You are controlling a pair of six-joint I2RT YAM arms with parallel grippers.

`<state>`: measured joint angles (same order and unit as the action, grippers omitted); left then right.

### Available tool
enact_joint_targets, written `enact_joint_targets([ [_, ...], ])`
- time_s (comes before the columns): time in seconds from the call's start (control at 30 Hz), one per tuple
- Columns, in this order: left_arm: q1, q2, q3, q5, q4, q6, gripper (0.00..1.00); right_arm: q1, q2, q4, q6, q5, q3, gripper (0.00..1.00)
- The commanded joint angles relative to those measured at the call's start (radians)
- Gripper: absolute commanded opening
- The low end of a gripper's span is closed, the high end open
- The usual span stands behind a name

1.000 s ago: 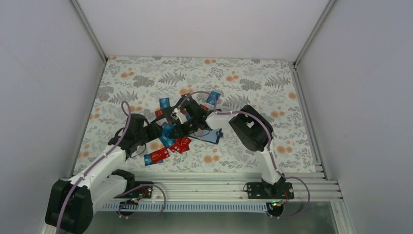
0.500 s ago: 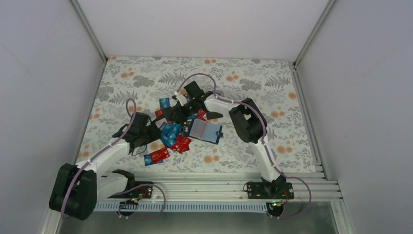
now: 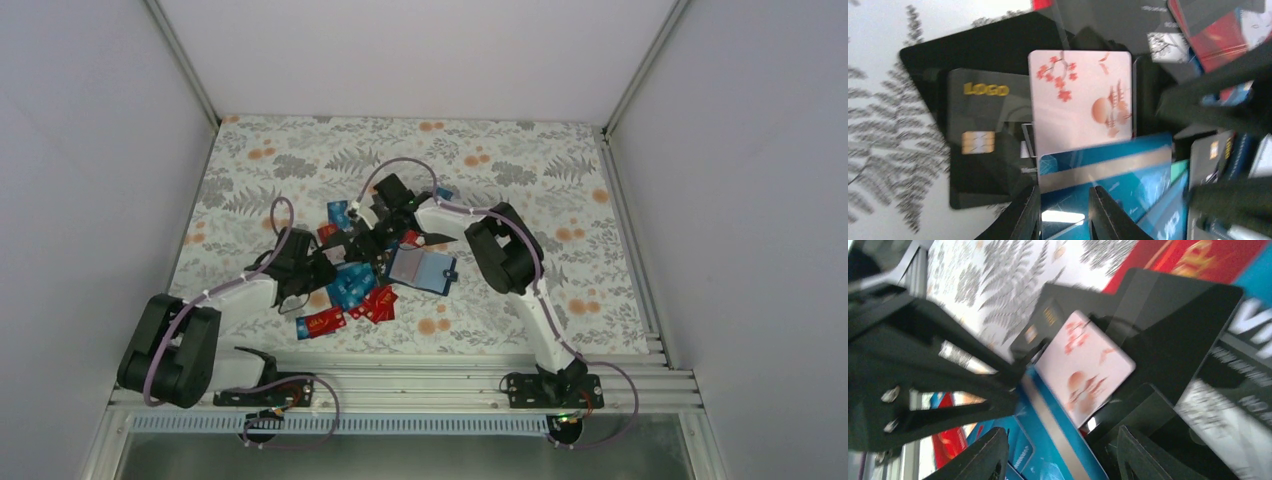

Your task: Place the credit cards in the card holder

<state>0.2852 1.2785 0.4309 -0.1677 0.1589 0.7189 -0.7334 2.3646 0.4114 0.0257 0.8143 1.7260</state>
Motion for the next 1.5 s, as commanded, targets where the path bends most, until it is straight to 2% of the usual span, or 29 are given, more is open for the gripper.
enact_joint_targets([
  [0.0,-0.001,0.080,-0.045,-0.022,-0.007,0.000,0.27,-0.041,-0.012,0.135,0.045,0.015,-0.126,0.57],
  [0.27,-0.001,0.095,-0.040,-0.051,-0.033,-0.022,0.24,-0.043,-0.079,0.109,-0.012,0.030,-0.232,0.55],
  [0.47,0.018,0.007,0.018,-0.024,0.096,-0.090,0.24,-0.043,-0.132,0.100,-0.055,0.013,-0.262,0.54],
  [0.63,0.044,-0.023,0.035,-0.027,0.155,-0.121,0.25,-0.046,-0.176,0.078,-0.091,-0.027,-0.373,0.53],
  [0.8,0.147,-0.038,0.052,0.014,0.178,-0.104,0.25,-0.046,-0.225,0.021,-0.123,-0.067,-0.446,0.52],
  [1.0,0.218,-0.106,0.115,0.078,0.263,-0.070,0.25,-0.046,-0.302,-0.028,-0.224,-0.120,-0.390,0.51],
  [1.13,0.254,-0.121,0.150,0.086,0.310,-0.079,0.26,-0.048,-0.431,-0.108,-0.422,-0.145,-0.484,0.53],
  [1.23,0.297,-0.126,0.158,0.078,0.303,-0.079,0.26,-0.067,-0.569,-0.160,-0.624,-0.209,-0.654,0.54],
  [1.47,0.395,-0.110,0.161,0.032,0.274,-0.082,0.25,-0.222,-0.876,-0.270,-1.078,-0.371,-0.974,0.57],
])
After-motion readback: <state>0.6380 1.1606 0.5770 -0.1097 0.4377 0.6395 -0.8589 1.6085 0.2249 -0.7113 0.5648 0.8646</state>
